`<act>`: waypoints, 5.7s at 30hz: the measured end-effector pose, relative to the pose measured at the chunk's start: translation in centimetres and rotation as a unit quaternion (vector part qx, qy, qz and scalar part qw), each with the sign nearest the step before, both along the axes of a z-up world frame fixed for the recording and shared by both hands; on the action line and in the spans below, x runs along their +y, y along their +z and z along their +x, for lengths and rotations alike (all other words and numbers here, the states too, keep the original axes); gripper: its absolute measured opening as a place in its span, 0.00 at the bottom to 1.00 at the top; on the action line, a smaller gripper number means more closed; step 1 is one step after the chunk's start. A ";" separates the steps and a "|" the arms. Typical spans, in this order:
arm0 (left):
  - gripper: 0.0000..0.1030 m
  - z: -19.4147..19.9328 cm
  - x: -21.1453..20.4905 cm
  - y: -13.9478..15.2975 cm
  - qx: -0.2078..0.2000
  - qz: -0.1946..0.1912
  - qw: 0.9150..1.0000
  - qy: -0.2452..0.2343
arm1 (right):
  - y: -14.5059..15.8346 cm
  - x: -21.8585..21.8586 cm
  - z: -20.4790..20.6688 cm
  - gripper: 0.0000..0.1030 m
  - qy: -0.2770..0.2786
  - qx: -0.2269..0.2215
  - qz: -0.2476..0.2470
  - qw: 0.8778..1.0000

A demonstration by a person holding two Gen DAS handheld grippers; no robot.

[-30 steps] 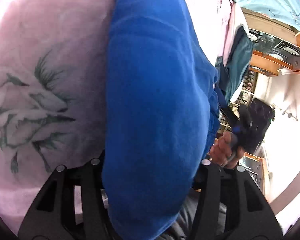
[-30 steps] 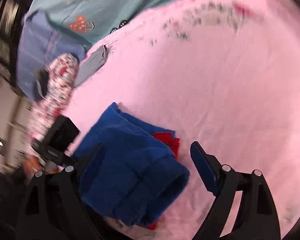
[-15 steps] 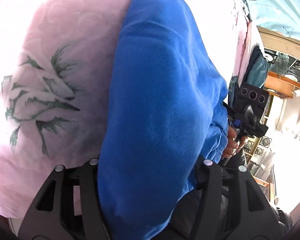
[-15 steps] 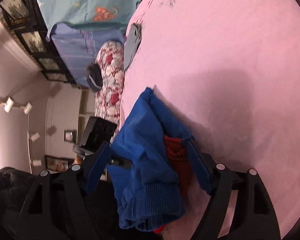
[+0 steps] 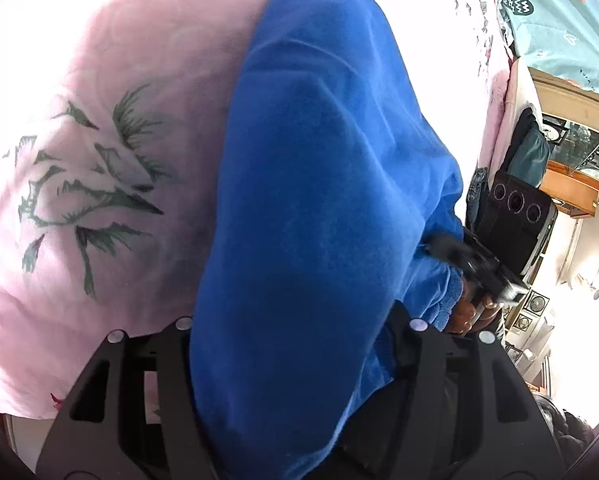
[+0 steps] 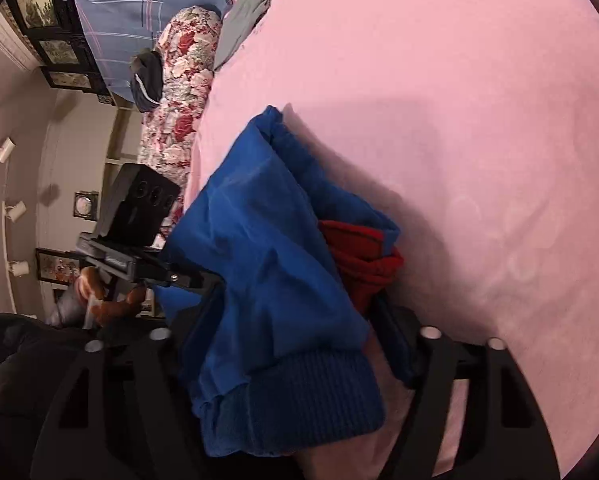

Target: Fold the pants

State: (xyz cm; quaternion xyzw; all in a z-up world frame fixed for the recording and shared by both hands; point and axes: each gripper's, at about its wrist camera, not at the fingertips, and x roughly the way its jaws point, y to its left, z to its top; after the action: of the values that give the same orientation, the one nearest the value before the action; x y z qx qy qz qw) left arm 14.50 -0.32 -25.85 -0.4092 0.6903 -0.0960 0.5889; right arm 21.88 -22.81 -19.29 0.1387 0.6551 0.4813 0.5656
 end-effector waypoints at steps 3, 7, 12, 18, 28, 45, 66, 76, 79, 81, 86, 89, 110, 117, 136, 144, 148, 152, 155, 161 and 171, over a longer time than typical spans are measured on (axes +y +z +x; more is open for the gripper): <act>0.56 -0.1 -0.2 1.0 -0.016 0.022 1.000 -0.013 | -0.2 -0.8 0.0 0.36 -0.007 -0.003 -0.013 1.000; 0.50 0.1 -1.3 3.6 -0.058 0.077 0.994 -0.046 | 2.0 -0.5 -1.1 0.33 -0.001 -0.063 -0.027 0.998; 0.49 0.3 -2.3 7.6 -0.120 0.163 0.976 -0.077 | 4.6 -0.1 -1.2 0.32 -0.015 -0.119 -0.030 0.992; 0.48 0.7 -2.5 10.9 -0.161 0.231 0.955 -0.087 | 6.9 2.0 -0.9 0.32 -0.018 -0.170 -0.037 0.985; 0.48 1.3 5.7 14.5 -0.211 0.248 0.943 -0.069 | 11.1 10.7 0.7 0.31 -0.026 -0.237 -0.045 0.970; 0.48 8.5 33.6 18.5 -0.311 0.228 0.923 0.014 | 19.0 40.8 10.2 0.31 0.011 -0.380 -0.089 0.920; 0.60 18.6 45.8 6.6 -0.328 0.148 0.928 0.091 | 5.5 50.7 26.4 0.56 0.024 -0.314 -0.141 0.939; 0.79 13.5 46.1 14.4 -0.364 0.293 0.876 0.119 | 12.6 44.8 24.7 0.68 -0.068 -0.347 -0.072 0.933; 0.79 13.8 44.9 17.2 -0.416 0.272 0.860 0.117 | 14.7 44.4 23.9 0.68 -0.093 -0.331 0.025 0.939; 0.79 15.1 43.9 17.3 -0.440 0.239 0.860 0.100 | 14.5 45.9 23.7 0.67 -0.072 -0.301 0.071 0.948; 0.79 19.0 42.1 12.6 -0.394 0.219 0.889 0.084 | 9.5 49.6 25.6 0.51 -0.038 -0.240 0.057 0.968; 0.79 19.0 41.3 11.1 -0.404 0.248 0.878 0.062 | 6.1 48.7 27.1 0.41 -0.050 -0.257 0.001 0.965; 0.87 15.1 36.8 10.3 -0.365 0.372 0.853 -0.036 | 6.1 43.3 18.7 0.28 -0.052 -0.251 0.008 0.966; 0.93 12.5 36.4 13.8 -0.319 0.383 0.867 0.009 | 12.1 40.2 12.7 0.55 -0.112 -0.275 0.028 0.955; 0.98 -2.4 28.9 23.0 -0.334 0.440 0.833 0.035 | 18.6 36.8 -2.7 0.99 -0.143 -0.416 -0.135 0.888; 0.98 -5.6 26.7 25.1 -0.327 0.460 0.823 0.063 | 20.3 34.5 -4.9 0.99 -0.150 -0.439 -0.143 0.874; 0.98 -6.7 26.2 25.8 -0.329 0.457 0.823 0.074 | 20.4 33.7 -5.2 0.99 -0.149 -0.437 -0.152 0.874; 0.98 -7.2 25.8 26.0 -0.330 0.461 0.821 0.074 | 20.6 33.1 -5.5 0.99 -0.150 -0.434 -0.152 0.875; 0.98 -7.3 25.7 26.0 -0.332 0.459 0.821 0.074 | 20.7 33.2 -5.7 0.99 -0.144 -0.442 -0.159 0.871; 0.98 -7.0 25.8 25.9 -0.332 0.457 0.822 0.072 | 20.6 33.4 -5.7 0.99 -0.138 -0.443 -0.163 0.871; 0.98 -6.3 26.1 25.5 -0.325 0.453 0.827 0.067 | 20.2 33.7 -5.1 0.99 -0.136 -0.435 -0.169 0.874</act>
State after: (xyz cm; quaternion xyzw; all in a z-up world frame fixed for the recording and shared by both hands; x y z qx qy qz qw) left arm 8.21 25.74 -0.31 -0.0865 0.3960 0.1395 0.9035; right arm 16.77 10.87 0.88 -0.0946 0.3890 0.2927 0.8684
